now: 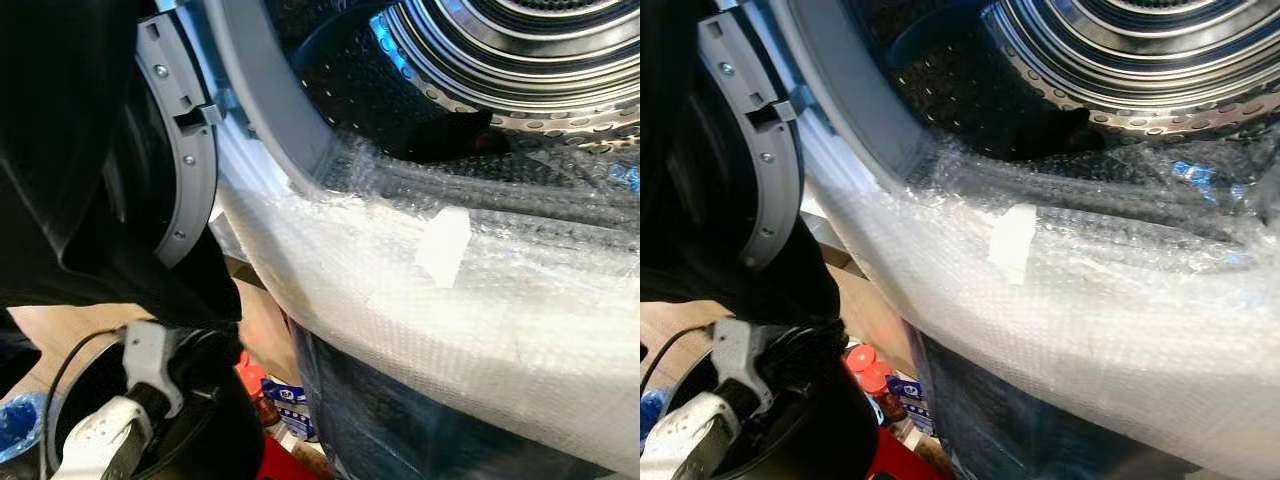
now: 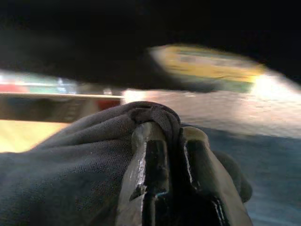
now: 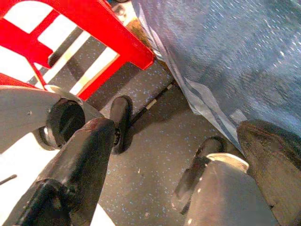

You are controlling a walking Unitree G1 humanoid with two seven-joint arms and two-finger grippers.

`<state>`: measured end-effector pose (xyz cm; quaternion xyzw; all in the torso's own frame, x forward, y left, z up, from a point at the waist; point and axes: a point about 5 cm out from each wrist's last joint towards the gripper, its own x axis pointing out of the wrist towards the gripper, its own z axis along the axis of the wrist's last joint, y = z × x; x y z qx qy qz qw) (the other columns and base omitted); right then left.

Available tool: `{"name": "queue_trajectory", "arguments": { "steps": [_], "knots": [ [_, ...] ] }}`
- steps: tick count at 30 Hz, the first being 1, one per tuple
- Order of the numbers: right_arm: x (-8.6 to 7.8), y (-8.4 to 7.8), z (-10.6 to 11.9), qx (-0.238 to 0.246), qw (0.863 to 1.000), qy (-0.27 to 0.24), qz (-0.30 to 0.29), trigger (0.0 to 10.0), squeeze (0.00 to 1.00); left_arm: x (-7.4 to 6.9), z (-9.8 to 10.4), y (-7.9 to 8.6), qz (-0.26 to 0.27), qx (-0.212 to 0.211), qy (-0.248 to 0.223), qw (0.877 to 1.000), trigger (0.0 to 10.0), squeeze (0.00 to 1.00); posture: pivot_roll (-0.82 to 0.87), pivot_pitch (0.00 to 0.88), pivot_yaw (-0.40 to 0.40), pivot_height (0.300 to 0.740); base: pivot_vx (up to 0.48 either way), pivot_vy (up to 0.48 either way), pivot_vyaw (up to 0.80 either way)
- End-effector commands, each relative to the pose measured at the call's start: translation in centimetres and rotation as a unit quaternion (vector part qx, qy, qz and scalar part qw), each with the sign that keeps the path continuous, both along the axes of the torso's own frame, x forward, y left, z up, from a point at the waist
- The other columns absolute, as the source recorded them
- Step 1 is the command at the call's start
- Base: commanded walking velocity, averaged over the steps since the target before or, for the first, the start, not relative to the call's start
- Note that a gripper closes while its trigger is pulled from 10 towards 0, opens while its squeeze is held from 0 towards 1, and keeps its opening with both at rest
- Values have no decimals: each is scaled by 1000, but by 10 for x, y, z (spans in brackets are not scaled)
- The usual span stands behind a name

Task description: Clothes washing

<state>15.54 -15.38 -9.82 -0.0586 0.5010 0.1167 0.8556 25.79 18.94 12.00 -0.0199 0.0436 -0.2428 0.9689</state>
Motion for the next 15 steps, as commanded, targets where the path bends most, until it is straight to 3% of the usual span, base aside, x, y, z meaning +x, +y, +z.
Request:
{"name": "queue_trajectory", "arguments": {
  "steps": [1, 4, 5, 8, 9, 10, 11, 13, 14, 15],
  "knots": [
    [-3, 9, -2, 9, 1000, 10, 7, 10000, 0, -1, 11, -7, -47, -3, -3, 999, 0, 0, -55, 0, 207, 740, 0, 0, 0],
    [-2, 10, -1, 9, 1000, 9, 8, 10000, 0, -6, 14, -27, -137, 0, 22, 990, 0, 0, -54, 0, 206, 740, 0, 0, 0],
    [-4, 10, -2, 8, 1000, 11, 13, 10000, 0, -10, 14, -39, -197, 18, 35, 980, 0, 0, -50, 0, 202, 740, 0, 0, 0],
    [-5, 11, -2, 8, 1000, 13, 14, 10000, 0, -12, 14, -45, -226, 19, 46, 973, 0, 0, -50, 0, 202, 740, 0, 0, 0],
    [-5, 10, -2, 9, 1000, 13, 11, 10000, 0, -12, 18, -55, -266, 6, 57, 962, 0, 0, -53, 0, 205, 740, 0, 0, 0],
    [-5, 10, -2, 9, 1000, 13, 11, 10000, 0, -12, 18, -55, -266, 6, 57, 962, 0, 0, -53, 0, 205, 740, 0, 0, 0],
    [-5, 10, -2, 9, 1000, 13, 10, 10000, 0, -13, 20, -64, -306, -3, 69, 949, 0, 0, -53, 0, 204, 740, 0, 0, 0],
    [-5, 10, -2, 9, 1000, 13, 10, 10000, 0, -14, 20, -70, -336, -6, 77, 939, 0, 0, -53, 0, 204, 740, 0, 0, 0],
    [-5, 10, -2, 9, 1000, 13, 9, 10000, 0, -16, 20, -77, -367, -4, 85, 926, 0, 0, -53, 0, 204, 740, 0, 0, 0],
    [-5, 10, -2, 9, 1000, 13, 9, 10000, 0, -16, 20, -77, -367, -4, 85, 926, 0, 0, -53, 0, 204, 740, 0, 0, 0]
  ]
}}
